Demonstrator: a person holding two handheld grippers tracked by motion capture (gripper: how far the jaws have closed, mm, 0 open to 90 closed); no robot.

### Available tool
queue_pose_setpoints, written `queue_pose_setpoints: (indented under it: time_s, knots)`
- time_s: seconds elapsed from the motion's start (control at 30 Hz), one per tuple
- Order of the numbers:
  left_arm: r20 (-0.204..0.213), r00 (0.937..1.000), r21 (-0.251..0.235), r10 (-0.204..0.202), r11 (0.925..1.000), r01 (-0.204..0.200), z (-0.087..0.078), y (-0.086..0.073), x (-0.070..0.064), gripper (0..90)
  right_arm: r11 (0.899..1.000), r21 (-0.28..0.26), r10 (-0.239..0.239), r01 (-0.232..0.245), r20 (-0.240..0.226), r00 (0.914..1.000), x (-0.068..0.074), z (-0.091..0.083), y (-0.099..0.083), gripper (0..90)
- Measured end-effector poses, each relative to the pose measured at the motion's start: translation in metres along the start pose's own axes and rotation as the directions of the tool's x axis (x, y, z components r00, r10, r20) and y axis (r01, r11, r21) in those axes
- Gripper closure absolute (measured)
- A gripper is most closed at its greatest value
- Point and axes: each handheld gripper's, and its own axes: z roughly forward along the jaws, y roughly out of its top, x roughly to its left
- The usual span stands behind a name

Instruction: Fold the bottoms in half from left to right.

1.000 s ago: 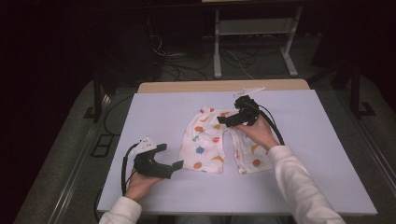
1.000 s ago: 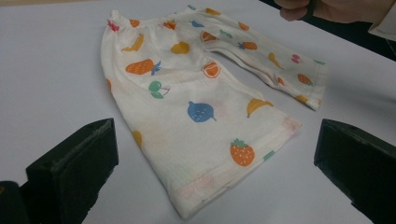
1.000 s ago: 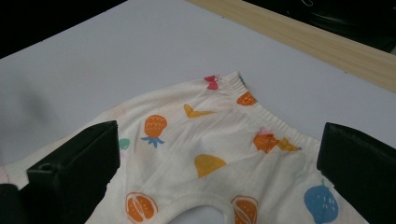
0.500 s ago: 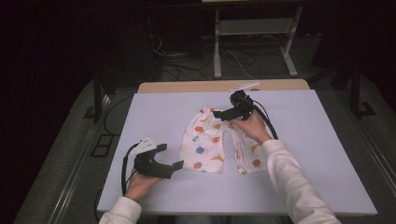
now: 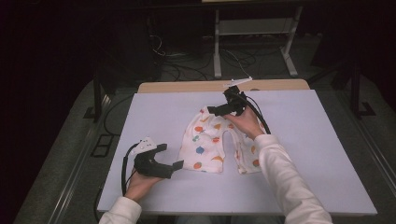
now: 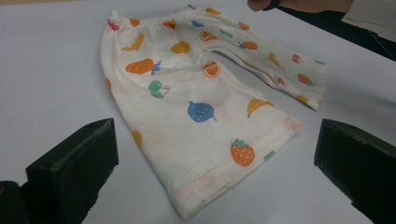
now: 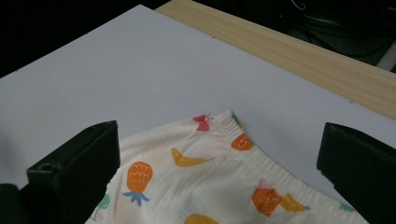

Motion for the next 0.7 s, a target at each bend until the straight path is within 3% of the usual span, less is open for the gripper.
queue_pose_setpoints:
  time_s: [0.4,0.7]
  knots:
    - [0.000,1.0000,0.000,-0.003,1.0000,0.003,0.001,0.000,0.001,0.0,1.000,-0.021,0.021,-0.021,0.005,0.9998,-0.006,0.020,0.012,0.0]
    - [0.002,1.0000,-0.001,-0.004,1.0000,0.004,0.001,0.000,0.001,0.0,1.000,-0.019,0.024,-0.024,0.006,0.9997,-0.002,0.040,0.019,0.0]
